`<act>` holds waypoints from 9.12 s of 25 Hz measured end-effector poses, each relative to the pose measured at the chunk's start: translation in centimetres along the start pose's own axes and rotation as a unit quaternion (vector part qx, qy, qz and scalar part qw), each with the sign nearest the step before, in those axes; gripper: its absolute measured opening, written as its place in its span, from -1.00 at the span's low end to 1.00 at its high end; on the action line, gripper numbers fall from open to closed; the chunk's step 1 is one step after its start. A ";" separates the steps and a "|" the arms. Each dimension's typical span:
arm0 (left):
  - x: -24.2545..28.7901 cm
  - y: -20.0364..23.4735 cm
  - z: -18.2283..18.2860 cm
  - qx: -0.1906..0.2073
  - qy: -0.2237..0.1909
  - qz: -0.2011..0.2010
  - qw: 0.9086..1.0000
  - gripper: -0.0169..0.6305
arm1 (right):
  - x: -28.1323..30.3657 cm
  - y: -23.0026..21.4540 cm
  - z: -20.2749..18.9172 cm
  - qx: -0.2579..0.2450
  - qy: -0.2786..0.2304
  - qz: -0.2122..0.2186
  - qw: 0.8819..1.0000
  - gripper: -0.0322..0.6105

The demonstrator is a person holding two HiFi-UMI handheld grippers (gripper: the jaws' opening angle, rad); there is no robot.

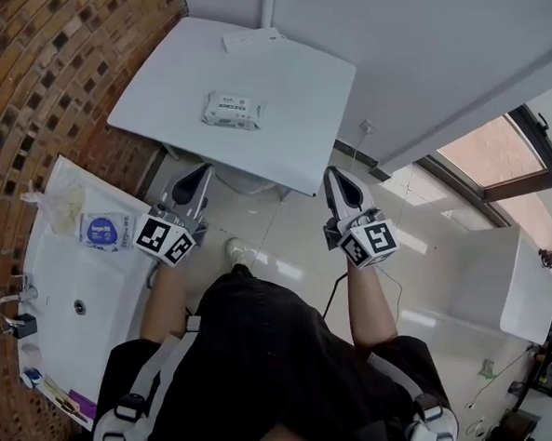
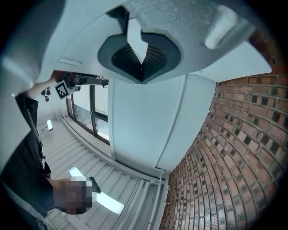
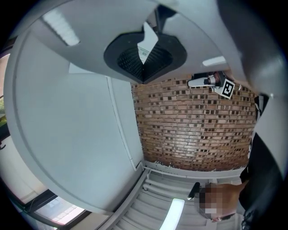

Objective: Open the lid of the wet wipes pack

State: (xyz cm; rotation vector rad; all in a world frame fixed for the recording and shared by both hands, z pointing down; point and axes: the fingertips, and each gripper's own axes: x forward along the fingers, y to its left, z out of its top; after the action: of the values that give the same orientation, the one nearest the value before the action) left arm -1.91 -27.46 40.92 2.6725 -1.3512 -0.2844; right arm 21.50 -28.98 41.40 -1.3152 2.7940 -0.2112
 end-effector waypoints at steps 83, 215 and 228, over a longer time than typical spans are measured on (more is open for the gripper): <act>10.8 18.6 -7.5 0.006 0.129 0.103 0.986 -0.95 | 29.3 -2.4 -19.0 -0.128 0.269 0.292 0.909 0.63; 22.6 26.1 -10.2 0.052 0.229 -0.065 0.970 -0.46 | 29.7 -5.5 -17.3 -0.125 0.275 0.183 0.935 0.39; 17.5 17.3 -4.0 -0.008 0.106 0.001 0.994 -0.57 | 22.2 -5.2 -10.4 -0.063 0.168 0.156 0.971 -0.26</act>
State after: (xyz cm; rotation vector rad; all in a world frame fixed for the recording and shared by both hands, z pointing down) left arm -4.38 -51.61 46.46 2.5997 -1.2821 -0.0086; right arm 10.22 -48.28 52.84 -0.9096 3.2992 -0.2682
